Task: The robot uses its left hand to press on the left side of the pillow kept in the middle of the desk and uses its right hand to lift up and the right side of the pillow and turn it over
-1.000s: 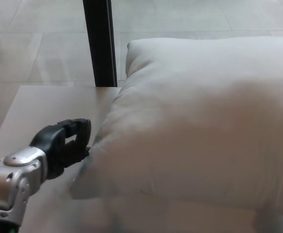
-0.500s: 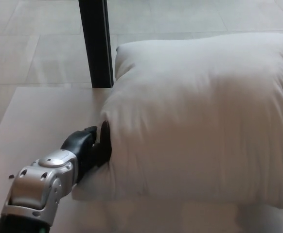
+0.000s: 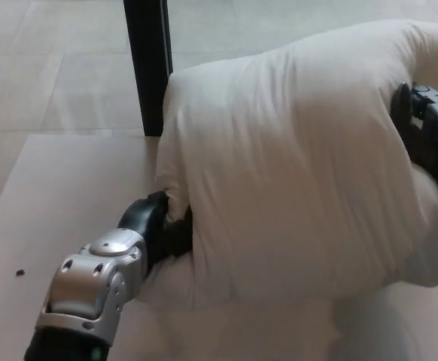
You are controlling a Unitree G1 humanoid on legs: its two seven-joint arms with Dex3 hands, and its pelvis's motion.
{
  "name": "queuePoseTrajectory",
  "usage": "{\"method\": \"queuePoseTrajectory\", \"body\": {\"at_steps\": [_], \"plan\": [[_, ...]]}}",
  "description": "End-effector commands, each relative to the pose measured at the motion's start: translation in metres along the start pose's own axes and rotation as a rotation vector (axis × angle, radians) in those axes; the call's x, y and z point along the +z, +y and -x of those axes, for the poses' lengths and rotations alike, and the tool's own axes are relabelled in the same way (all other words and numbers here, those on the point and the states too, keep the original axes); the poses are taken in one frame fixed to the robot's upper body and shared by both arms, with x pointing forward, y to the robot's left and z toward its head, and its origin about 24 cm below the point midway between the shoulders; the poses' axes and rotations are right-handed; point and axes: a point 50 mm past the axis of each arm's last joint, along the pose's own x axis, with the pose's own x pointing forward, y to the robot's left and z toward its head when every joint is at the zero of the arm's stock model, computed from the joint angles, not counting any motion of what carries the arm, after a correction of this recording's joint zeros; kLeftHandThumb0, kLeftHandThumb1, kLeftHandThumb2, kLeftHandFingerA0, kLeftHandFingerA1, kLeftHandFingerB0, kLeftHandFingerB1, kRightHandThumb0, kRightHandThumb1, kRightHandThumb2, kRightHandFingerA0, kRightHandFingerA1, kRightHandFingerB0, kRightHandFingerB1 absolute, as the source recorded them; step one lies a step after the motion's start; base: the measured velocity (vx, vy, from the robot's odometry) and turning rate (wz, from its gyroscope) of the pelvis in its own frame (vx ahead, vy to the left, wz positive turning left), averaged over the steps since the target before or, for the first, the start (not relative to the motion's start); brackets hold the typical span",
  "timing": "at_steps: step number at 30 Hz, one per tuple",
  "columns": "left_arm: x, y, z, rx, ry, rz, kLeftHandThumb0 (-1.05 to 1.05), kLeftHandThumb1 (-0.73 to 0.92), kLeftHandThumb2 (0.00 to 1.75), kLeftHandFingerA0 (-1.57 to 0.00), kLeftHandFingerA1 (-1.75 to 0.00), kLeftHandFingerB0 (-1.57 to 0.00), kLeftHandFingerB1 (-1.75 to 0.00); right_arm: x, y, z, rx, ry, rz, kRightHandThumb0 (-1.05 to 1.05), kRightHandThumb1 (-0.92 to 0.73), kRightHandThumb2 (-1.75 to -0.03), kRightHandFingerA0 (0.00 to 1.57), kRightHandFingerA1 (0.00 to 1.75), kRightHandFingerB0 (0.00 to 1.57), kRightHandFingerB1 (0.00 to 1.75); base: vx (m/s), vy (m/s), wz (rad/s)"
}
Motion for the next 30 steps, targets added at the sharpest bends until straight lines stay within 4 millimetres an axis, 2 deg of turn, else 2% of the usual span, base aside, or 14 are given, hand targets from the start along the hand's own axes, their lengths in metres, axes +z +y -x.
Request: {"method": "queuePoseTrajectory", "body": {"at_steps": [1,5,8,11,12,14,15,16,17,20,25,26,27,30], "plan": [[-0.012,-0.043,-0.008,-0.117,0.028,-0.086,-0.73,0.35,0.71,-0.29,-0.73,0.0,-0.08,-0.005,0.055,-0.003,0.175,-0.036,0.016,-0.96,-0.56,-1.03,0.5,1.11,0.0,0.31,0.0,0.0,0.0],[-0.017,-0.063,-0.013,-0.133,0.025,-0.118,-0.63,0.45,0.75,-0.2,-0.71,0.0,0.0,-0.017,0.081,-0.001,0.164,-0.023,0.106,-0.94,-0.72,-0.62,0.41,0.9,0.18,0.35,0.0,0.0,0.0],[-0.017,-0.069,-0.012,-0.117,0.042,-0.179,-0.48,0.74,0.62,-0.54,-1.21,-0.18,-0.47,-0.029,0.097,0.003,0.195,-0.017,0.151,-0.94,-0.7,-0.64,0.51,1.37,0.16,0.37,0.0,0.0,0.0],[-0.019,-0.07,-0.015,-0.136,0.046,-0.321,-0.64,0.66,0.99,-0.61,-0.97,-0.02,-0.44,-0.043,0.104,0.005,0.216,0.013,0.2,-0.92,-0.69,-0.62,0.58,1.46,0.17,0.35,0.0,0.0,0.0],[-0.025,-0.074,-0.014,-0.198,0.042,-0.262,-0.66,0.66,0.6,-0.26,-0.7,0.0,0.0,-0.055,0.112,0.007,0.257,0.03,0.248,-0.84,-0.68,-0.62,0.62,1.1,0.15,0.35,0.0,0.0,0.0],[-0.028,-0.08,-0.011,-0.176,-0.003,-0.292,-0.77,0.57,0.58,-0.11,-0.59,0.0,-0.08,-0.061,0.115,0.009,0.279,0.05,0.286,-0.89,-0.53,-0.94,0.53,1.04,0.1,0.47,0.0,0.0,0.0],[-0.029,-0.082,-0.011,-0.18,-0.008,-0.301,-0.9,0.48,0.89,0.0,-0.11,0.0,0.0,-0.064,0.116,0.009,0.286,0.061,0.304,-0.86,-0.65,-0.64,0.54,1.45,0.14,0.37,0.0,0.0,0.0],[-0.03,-0.088,-0.01,-0.191,-0.01,-0.325,-0.9,0.49,0.9,0.0,-0.08,0.0,0.0,-0.072,0.122,0.011,0.317,0.085,0.362,-0.86,-0.69,-0.6,0.17,1.23,0.14,0.34,0.0,0.0,0.0],[-0.034,-0.096,-0.008,-0.192,-0.004,-0.331,-0.86,0.47,0.87,0.0,-0.11,0.0,0.0,-0.083,0.131,0.015,0.385,0.106,0.428,-0.98,-0.59,-0.98,0.02,0.41,0.1,0.39,0.0,0.0,0.0],[-0.046,-0.104,-0.007,-0.197,0.014,-0.303,-0.81,0.45,0.87,0.0,-0.26,0.0,-0.06,-0.095,0.143,0.02,0.453,0.132,0.517,-0.99,-0.59,-0.98,0.0,0.33,0.1,0.41,0.0,0.0,0.0],[-0.073,-0.121,0.002,-0.195,0.037,-0.352,-0.85,0.56,0.88,-0.41,-0.72,0.0,0.0,-0.118,0.164,0.032,0.609,0.152,0.707,-0.96,-0.65,-0.61,0.0,0.57,0.09,0.51,0.0,0.0,0.0],[-0.079,-0.123,0.001,-0.227,0.021,-0.296,-0.8,0.49,0.84,-0.36,-0.81,0.0,0.0,-0.121,0.17,0.035,0.659,0.157,0.753,-0.43,-0.22,-0.91,0.08,0.62,0.0,0.52,0.0,0.0,0.0],[-0.084,-0.124,-0.001,-0.263,-0.012,-0.217,-0.84,0.5,0.86,-0.25,-0.69,0.0,0.0,-0.122,0.177,0.038,0.708,0.177,0.779,-0.89,-0.62,-0.56,0.0,1.09,0.11,0.53,0.0,0.0,0.0],[-0.084,-0.128,-0.002,-0.279,-0.014,-0.225,-0.75,0.46,0.84,-0.49,-0.9,0.0,-0.07,-0.12,0.184,0.04,0.791,0.219,0.785,-0.93,-0.6,-0.55,0.19,1.39,0.11,0.54,0.0,0.0,0.0]]}}
